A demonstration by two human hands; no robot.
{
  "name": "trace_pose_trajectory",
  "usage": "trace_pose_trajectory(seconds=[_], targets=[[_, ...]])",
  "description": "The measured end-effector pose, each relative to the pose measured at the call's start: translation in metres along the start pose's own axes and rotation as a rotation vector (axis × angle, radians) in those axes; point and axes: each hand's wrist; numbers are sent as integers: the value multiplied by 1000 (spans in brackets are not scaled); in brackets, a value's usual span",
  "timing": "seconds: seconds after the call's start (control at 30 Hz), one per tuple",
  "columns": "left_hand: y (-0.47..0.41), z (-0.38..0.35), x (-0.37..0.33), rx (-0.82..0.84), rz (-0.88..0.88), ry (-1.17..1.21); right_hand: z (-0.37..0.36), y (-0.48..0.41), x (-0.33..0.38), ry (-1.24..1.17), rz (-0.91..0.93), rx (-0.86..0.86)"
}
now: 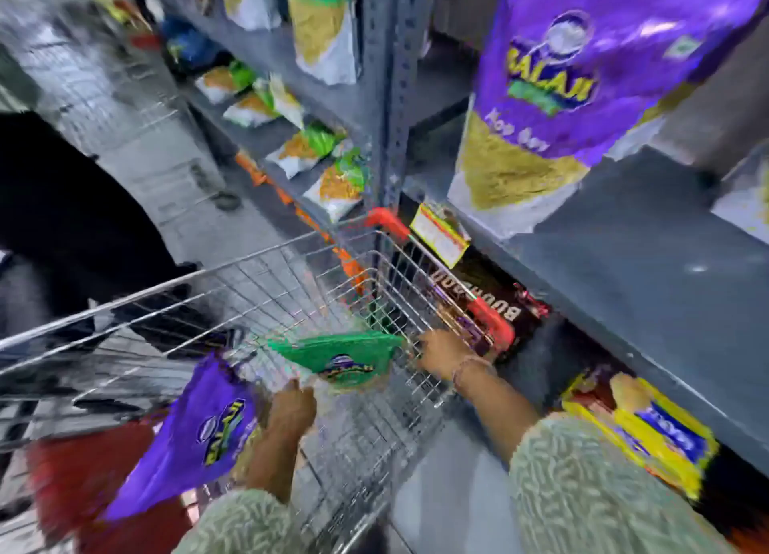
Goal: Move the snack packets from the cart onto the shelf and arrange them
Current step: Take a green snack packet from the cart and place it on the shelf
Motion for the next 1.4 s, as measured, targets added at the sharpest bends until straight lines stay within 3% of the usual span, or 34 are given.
trace_pose_trajectory(seconds=[0.03, 0.07, 0.13, 0.37, 0.43, 0.53, 0.63, 0.77, 0.87, 0.93, 1.07, 1.27, 1.4], targets=[[-13, -4, 10, -124, -16, 181, -4, -10, 0, 40, -37, 36], [-24, -5, 16, -161, 144, 257, -8, -18, 2, 33, -78, 40], [-39, -8, 20, -93, 297, 208, -15, -31, 2, -9, -118, 74], [-67, -20, 30, -156, 341, -32, -28, -45, 10, -344, -147, 36], [-65, -18, 26, -232, 379, 95, -27, -41, 13, -531, -184, -40], [-51, -7, 9, -386, 396, 578, -18, -28, 17, -697, -184, -135], [-12, 20, -24, -363, 250, 1041, 4, 5, 9, -752, -11, -250], [47, 54, -83, -313, -92, 1046, 31, 73, -17, -1126, 144, -480], [84, 71, -146, -174, -309, 1174, 60, 126, -42, -1401, 225, -643], [105, 71, -194, -49, -463, 1390, 87, 163, -67, -1526, 273, -803], [155, 40, -307, 182, -616, 1527, 138, 228, -134, -1718, 391, -1061], [215, -39, -450, 460, -610, 1450, 177, 316, -265, -1817, 373, -1375], [242, -93, -509, 698, -577, 1393, 186, 354, -342, -1822, 339, -1486]])
Point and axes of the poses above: each hand's wrist, its own y-axis away from the middle knuckle, its own z-axis out of the back of the hand, x = y × z, and after that the axes turned 5 degrees about -y, right-handed
